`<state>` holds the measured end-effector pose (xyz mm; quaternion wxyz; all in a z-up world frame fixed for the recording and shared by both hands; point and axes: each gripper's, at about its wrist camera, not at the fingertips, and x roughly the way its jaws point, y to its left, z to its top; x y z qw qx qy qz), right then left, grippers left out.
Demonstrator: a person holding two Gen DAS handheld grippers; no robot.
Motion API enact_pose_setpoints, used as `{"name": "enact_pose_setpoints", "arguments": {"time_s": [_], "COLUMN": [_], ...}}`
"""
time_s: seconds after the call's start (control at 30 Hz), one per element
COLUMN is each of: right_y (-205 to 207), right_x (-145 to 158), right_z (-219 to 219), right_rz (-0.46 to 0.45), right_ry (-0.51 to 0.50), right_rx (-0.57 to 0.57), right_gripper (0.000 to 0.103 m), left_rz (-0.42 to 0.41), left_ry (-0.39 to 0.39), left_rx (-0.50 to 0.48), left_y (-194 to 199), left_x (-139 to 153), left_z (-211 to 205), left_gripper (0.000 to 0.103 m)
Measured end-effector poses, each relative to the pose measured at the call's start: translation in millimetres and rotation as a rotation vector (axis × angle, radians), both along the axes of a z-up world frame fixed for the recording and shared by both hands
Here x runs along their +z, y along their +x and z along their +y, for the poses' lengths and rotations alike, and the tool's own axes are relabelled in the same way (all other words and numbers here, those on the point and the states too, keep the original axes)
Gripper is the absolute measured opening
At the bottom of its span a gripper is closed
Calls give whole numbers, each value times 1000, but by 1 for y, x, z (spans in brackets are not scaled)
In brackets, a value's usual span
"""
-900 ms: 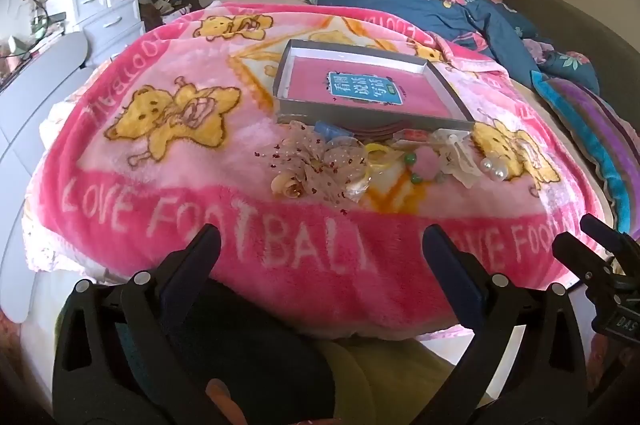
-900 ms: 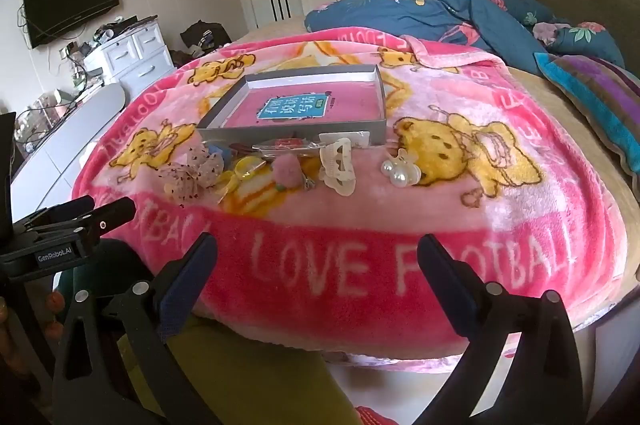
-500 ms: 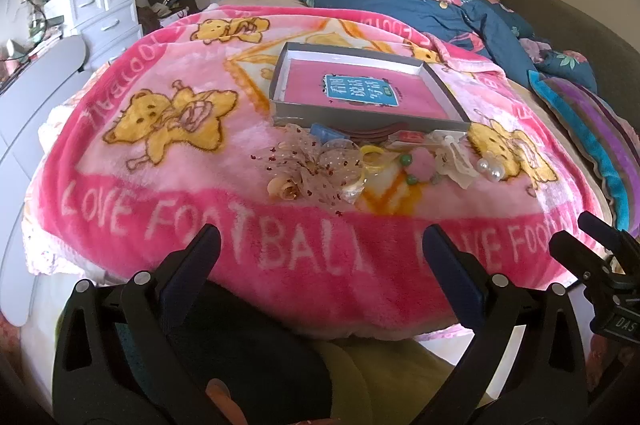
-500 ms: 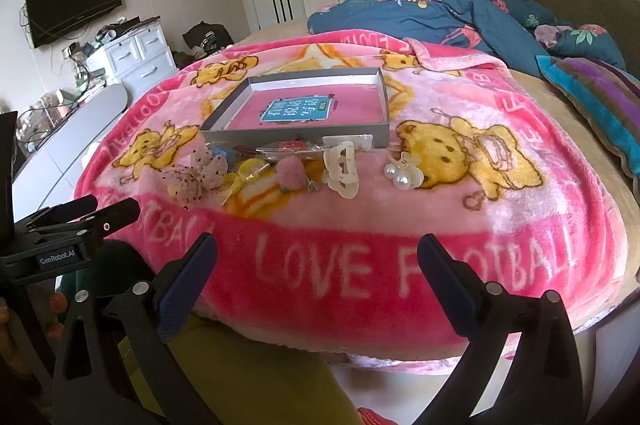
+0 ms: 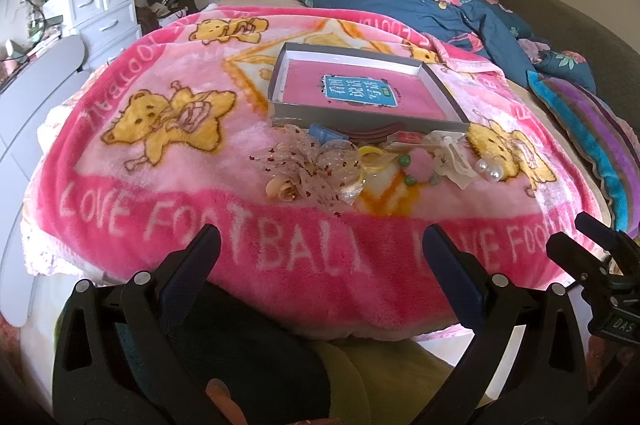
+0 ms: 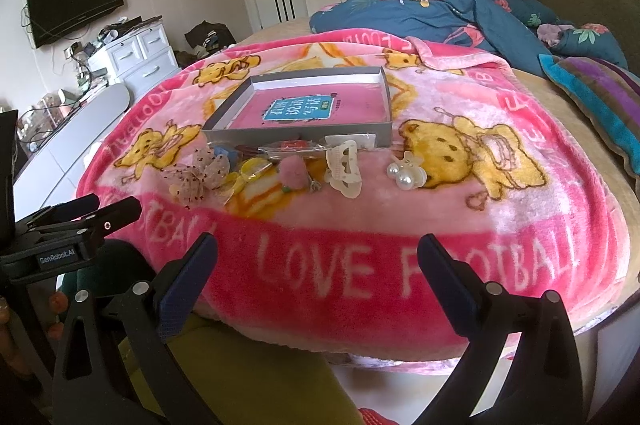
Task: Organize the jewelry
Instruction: 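Move both tools toward the jewelry in front of the grey box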
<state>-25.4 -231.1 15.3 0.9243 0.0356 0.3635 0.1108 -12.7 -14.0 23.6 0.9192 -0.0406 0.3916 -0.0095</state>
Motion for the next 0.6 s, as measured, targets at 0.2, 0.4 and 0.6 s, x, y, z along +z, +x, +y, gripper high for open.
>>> {"name": "enact_pose_setpoints", "arguments": {"time_s": [0.2, 0.4, 0.6], "right_y": [5, 12, 26], "right_x": [-6, -7, -11], "right_z": [3, 10, 15], "right_rz": [16, 64, 70], "right_ry": [-1, -10, -17], "right_rx": [30, 59, 79], "right_gripper": [99, 99, 99], "left_rz": [8, 16, 22], "left_ry": [-6, -21, -23], "left_rx": [7, 31, 72], "left_y": [3, 5, 10], "left_x": [0, -7, -12], "left_z": [2, 18, 36], "left_gripper": [95, 95, 95]}}
